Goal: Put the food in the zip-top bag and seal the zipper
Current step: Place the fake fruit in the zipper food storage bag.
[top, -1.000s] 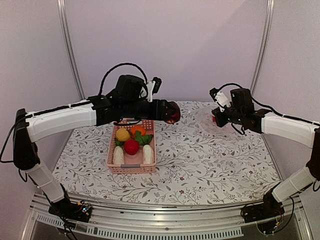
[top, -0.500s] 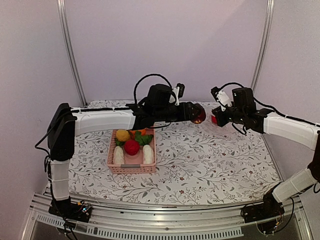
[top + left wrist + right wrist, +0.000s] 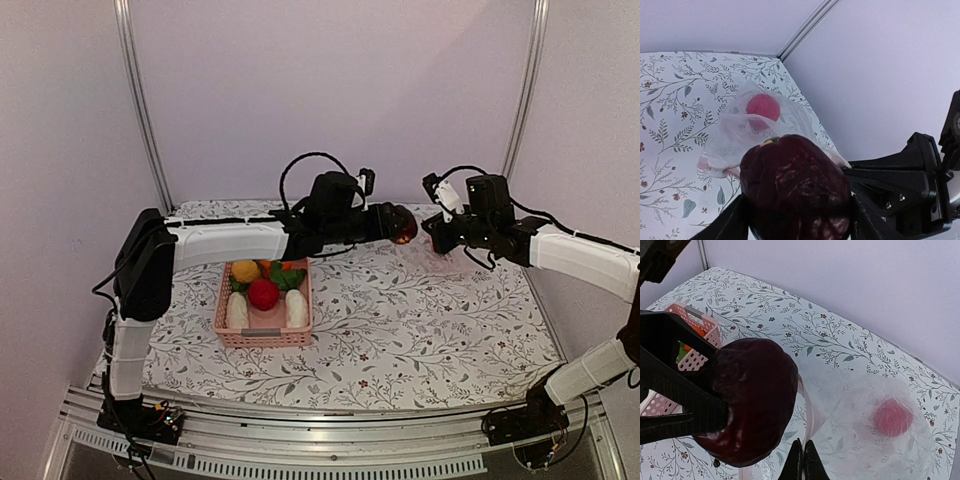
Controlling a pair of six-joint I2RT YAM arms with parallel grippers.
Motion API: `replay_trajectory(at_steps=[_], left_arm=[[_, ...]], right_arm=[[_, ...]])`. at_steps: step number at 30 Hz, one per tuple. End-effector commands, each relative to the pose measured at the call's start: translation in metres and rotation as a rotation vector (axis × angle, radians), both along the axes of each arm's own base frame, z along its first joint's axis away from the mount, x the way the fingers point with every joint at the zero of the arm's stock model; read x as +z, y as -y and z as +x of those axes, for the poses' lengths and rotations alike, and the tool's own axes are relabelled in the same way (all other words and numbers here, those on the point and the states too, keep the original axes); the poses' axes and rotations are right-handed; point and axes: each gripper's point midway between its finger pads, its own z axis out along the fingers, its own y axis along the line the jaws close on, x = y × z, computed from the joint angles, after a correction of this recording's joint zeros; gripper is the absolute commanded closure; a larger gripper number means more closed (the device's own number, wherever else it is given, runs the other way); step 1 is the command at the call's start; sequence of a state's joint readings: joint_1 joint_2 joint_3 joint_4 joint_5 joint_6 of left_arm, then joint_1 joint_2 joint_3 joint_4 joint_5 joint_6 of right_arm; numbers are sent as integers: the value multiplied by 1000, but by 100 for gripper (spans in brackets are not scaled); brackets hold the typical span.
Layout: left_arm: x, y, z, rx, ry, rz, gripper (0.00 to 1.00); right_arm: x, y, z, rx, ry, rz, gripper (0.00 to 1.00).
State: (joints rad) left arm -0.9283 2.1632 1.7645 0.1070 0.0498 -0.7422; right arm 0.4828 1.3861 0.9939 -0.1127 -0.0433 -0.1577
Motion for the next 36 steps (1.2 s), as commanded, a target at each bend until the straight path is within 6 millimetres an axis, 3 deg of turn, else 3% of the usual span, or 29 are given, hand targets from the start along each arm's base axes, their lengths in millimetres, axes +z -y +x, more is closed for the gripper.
replay_trajectory(at_steps=[1, 8, 18, 24, 28, 31, 33, 36], left_arm=[[-6, 17, -8, -9, 1, 13, 36], [12, 31, -29, -27, 47, -1, 33], [33, 34, -39, -10, 83, -9, 9], [69, 32, -41, -23, 173, -76, 7], [106, 18, -51, -23, 263, -122, 7], [118, 4, -58, -16, 311, -105, 6], [120, -9, -59, 9, 322, -80, 1], [111, -35, -54, 81, 311, -19, 0]], right_arm=[[26, -1, -1, 11, 44, 49, 100], [27, 2, 2, -20, 52, 44, 100], [37, 6, 1, -30, 72, 73, 100], [40, 9, 1, -26, 64, 100, 100], [42, 15, 2, -38, 73, 100, 100], [43, 18, 3, -45, 82, 93, 100], [42, 19, 3, -43, 88, 81, 100], [40, 19, 3, -40, 90, 76, 100]])
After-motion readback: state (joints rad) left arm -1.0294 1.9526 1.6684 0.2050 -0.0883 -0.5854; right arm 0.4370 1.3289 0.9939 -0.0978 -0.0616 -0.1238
